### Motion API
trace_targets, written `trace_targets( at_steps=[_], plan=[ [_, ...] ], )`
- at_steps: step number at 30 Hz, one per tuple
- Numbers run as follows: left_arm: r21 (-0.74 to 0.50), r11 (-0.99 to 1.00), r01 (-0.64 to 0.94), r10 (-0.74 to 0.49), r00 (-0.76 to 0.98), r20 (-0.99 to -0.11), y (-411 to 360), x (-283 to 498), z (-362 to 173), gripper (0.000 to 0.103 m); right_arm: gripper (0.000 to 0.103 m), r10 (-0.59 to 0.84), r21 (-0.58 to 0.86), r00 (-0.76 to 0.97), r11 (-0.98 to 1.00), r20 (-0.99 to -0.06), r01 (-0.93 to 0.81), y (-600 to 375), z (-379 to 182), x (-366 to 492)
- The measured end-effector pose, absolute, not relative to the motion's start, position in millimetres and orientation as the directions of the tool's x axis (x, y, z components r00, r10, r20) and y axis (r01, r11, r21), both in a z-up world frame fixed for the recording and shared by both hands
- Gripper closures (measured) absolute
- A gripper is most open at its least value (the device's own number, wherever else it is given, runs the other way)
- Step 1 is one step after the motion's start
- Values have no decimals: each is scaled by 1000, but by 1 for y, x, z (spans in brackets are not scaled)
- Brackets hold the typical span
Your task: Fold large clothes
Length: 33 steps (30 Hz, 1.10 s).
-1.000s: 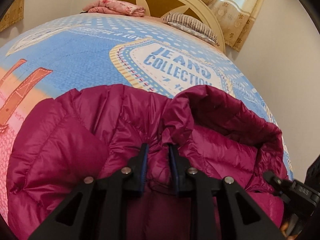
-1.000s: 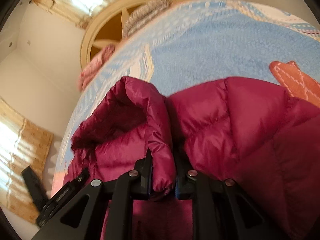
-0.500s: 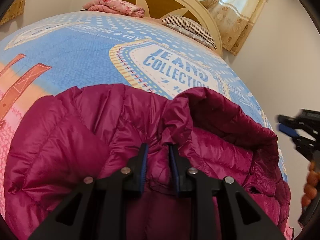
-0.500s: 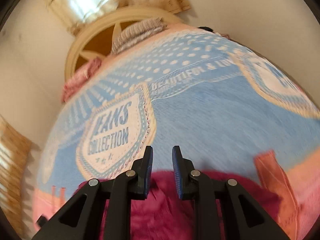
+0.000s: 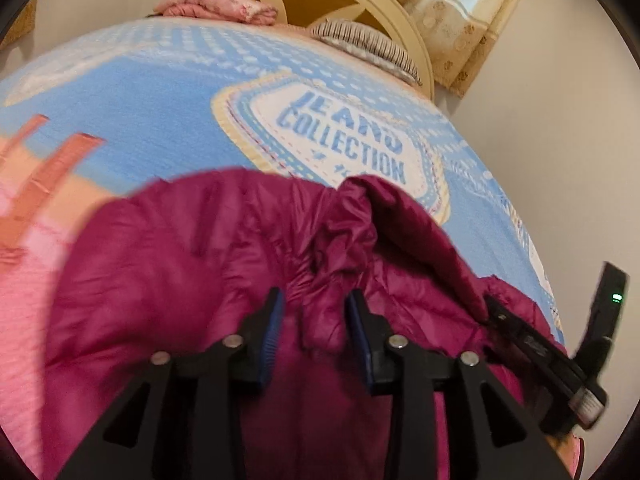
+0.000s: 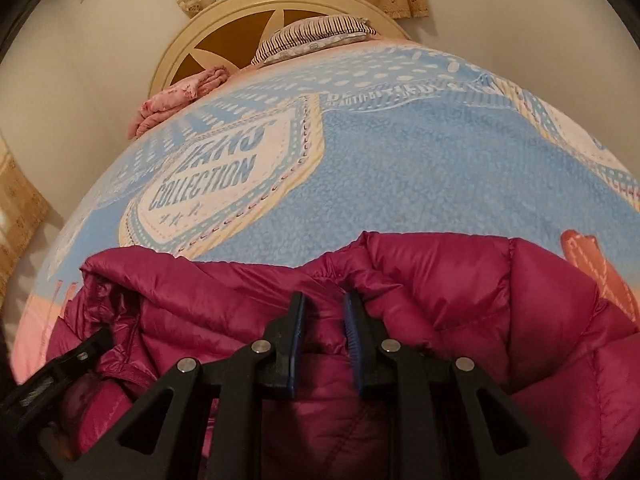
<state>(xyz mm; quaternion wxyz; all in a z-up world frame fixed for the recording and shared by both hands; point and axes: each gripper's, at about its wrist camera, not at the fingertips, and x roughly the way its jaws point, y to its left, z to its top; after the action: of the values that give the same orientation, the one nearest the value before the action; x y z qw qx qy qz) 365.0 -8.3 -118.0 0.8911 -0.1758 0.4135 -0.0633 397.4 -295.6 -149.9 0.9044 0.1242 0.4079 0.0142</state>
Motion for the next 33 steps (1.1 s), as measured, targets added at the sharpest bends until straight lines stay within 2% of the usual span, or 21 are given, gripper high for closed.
trace_targets(
  at_steps=[1, 2, 6, 8, 12, 15, 16, 17, 18, 20, 24, 29, 33],
  plan=[
    [-358, 933, -42, -237, 676, -698, -5, 357, -108, 49, 82, 126, 235, 667, 969, -734, 76, -295, -148, 398],
    [-353, 935, -42, -224, 702, -676, -3, 350, -99, 45, 82, 125, 235, 669, 969, -732, 75, -296, -149, 398],
    [-264, 963, 47, -195, 798, -570, -25, 352, -43, 42, 82, 121, 230, 673, 970, -730, 74, -292, -144, 397],
    [-208, 973, 103, -204, 805, -557, -50, 372, -28, 34, 82, 123, 232, 675, 970, -728, 74, -291, -144, 396],
    [-44, 995, 87, -95, 754, -650, -96, 428, -46, 32, 82, 135, 249, 680, 966, -721, 73, -294, -144, 395],
    [94, 996, -3, 73, 657, -751, -95, 442, -93, 34, 82, 142, 259, 681, 963, -718, 72, -295, -144, 395],
    [94, 995, -44, 101, 621, -777, -84, 438, -114, 32, 82, 147, 264, 682, 962, -716, 70, -296, -144, 395],
    [30, 998, -58, 58, 593, -803, -70, 432, -133, 26, 82, 158, 276, 684, 959, -712, 66, -297, -145, 395],
    [-36, 997, -62, 9, 606, -796, -60, 424, -140, 26, 82, 168, 287, 685, 956, -709, 62, -298, -145, 395],
    [-74, 994, -79, -7, 633, -774, -53, 418, -137, 25, 82, 179, 301, 684, 952, -707, 62, -299, -145, 395],
    [24, 997, -67, 60, 613, -788, -68, 428, -142, 18, 82, 189, 316, 683, 947, -706, 65, -301, -146, 396],
    [14, 998, -65, 51, 610, -790, -65, 427, -145, 14, 83, 143, 392, 740, 904, -657, 173, -328, -139, 375],
    [8, 998, -65, 46, 610, -791, -67, 429, -143, 14, 85, 125, 353, 693, 915, -710, 195, -324, -147, 384]
  ],
)
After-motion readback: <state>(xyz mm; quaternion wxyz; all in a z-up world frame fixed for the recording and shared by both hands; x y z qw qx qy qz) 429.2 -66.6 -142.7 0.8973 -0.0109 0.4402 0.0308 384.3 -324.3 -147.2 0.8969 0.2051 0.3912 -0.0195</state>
